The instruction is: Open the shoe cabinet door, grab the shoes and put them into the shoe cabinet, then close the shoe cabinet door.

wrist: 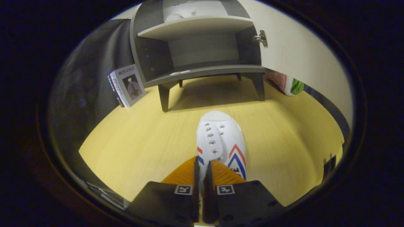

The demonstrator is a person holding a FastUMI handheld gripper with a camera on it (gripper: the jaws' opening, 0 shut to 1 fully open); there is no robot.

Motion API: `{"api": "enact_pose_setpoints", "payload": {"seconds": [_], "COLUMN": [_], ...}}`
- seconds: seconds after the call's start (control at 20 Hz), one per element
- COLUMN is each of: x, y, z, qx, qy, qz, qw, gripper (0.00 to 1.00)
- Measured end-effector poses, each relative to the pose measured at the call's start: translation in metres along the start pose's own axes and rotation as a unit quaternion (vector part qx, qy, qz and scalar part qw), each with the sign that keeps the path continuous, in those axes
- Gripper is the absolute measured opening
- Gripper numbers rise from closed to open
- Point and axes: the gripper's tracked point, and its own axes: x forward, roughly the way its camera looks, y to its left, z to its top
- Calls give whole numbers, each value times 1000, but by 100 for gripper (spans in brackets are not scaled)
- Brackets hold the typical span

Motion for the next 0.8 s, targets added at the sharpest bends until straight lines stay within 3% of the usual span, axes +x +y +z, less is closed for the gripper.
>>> {"api": "enact_pose_setpoints", "payload": {"seconds": [0.15, 0.8], "x": [0, -29], "y": [2, 18], "z": [1, 57], "qx": [-2, -2], "qy": [2, -50], "qz": [6, -13], "qw": [1000, 999], "gripper": [4, 2]}}
